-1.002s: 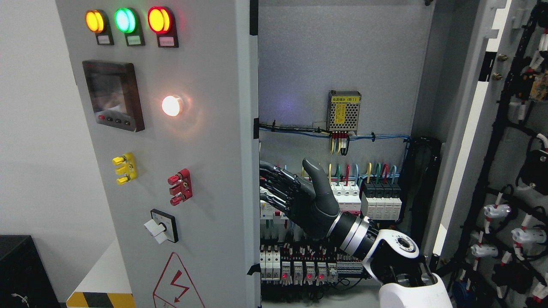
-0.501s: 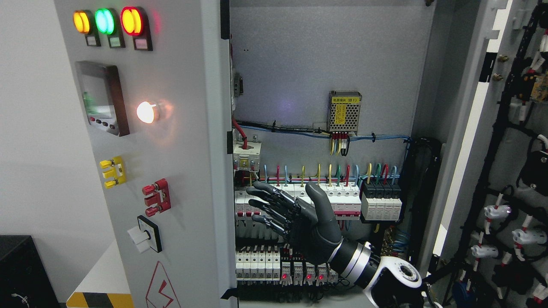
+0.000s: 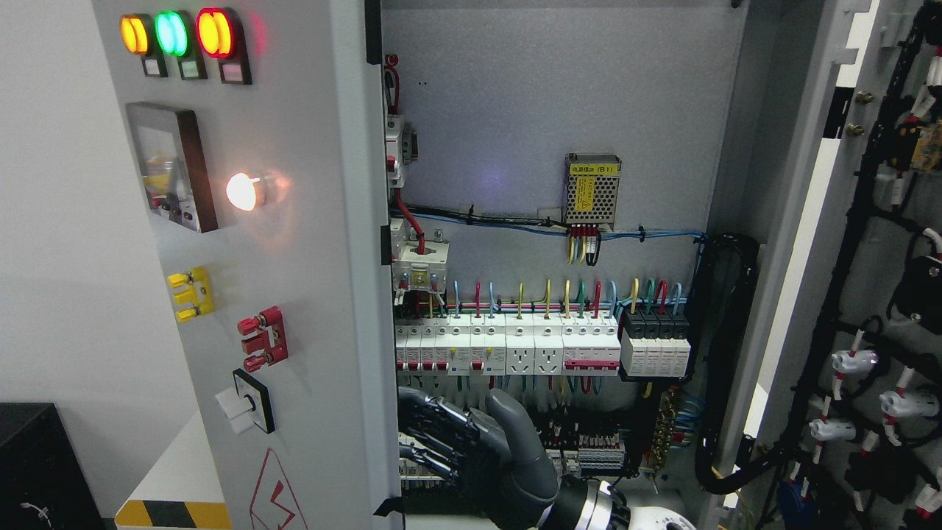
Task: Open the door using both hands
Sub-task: 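Swing the warning-sign door outward and open with the right hand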
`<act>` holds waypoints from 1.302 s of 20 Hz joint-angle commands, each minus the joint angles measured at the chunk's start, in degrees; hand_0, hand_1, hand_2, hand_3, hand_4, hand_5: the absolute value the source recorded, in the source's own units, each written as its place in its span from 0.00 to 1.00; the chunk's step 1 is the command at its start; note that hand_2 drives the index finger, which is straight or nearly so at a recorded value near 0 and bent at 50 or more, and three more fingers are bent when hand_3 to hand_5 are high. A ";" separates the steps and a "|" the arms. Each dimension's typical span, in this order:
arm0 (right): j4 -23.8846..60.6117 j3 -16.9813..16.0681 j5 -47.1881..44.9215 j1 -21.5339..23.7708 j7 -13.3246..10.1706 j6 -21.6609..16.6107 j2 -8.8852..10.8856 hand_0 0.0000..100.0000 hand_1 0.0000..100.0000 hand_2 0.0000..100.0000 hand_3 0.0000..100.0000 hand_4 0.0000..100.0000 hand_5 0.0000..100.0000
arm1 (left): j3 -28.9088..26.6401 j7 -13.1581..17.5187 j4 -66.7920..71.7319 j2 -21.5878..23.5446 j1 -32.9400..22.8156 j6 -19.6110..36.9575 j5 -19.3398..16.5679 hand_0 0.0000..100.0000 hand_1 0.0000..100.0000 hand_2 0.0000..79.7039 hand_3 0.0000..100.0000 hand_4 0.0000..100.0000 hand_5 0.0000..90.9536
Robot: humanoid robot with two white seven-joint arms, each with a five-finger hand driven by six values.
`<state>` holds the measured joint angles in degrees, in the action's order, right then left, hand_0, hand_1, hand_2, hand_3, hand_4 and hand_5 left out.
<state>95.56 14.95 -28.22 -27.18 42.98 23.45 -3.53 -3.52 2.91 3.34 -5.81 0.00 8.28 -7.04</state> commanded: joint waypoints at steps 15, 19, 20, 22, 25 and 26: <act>5.25 13.26 0.01 1.17 -0.26 0.02 -1.04 0.00 0.00 0.00 0.00 0.00 0.00 | 0.00 -0.09 0.00 0.01 -0.62 -0.02 0.00 0.00 0.00 0.00 0.00 0.00 0.00; 4.38 15.89 0.27 0.20 -0.35 0.02 -1.21 0.00 0.00 0.00 0.00 0.00 0.00 | 0.00 -0.01 0.00 0.01 -0.62 -0.02 0.00 0.00 0.00 0.00 0.00 0.00 0.00; 3.42 16.42 0.45 0.11 -0.53 -0.16 -1.56 0.00 0.00 0.00 0.00 0.00 0.00 | 0.00 -0.01 0.00 0.01 -0.62 -0.02 0.00 0.00 0.00 0.00 0.00 0.00 0.00; 1.04 16.34 0.62 -0.15 -0.53 -0.68 -2.79 0.00 0.00 0.00 0.00 0.00 0.00 | 0.00 -0.01 0.00 0.01 -0.62 -0.02 0.00 0.00 0.00 0.00 0.00 0.00 0.00; 0.24 17.04 0.62 -0.50 -0.53 -0.69 -2.88 0.00 0.00 0.00 0.00 0.00 0.00 | 0.00 -0.01 0.00 0.01 -0.62 -0.02 0.00 0.00 0.00 0.00 0.00 0.00 0.00; 0.33 18.00 0.71 -0.50 -0.53 -0.69 -2.88 0.00 0.00 0.00 0.00 0.00 0.00 | 0.00 -0.01 0.00 0.01 -0.62 -0.02 0.00 0.00 0.00 0.00 0.00 0.00 0.00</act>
<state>98.50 28.28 -27.77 -27.13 42.48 22.86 -5.12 -3.52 2.59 3.34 -5.80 0.00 8.27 -7.04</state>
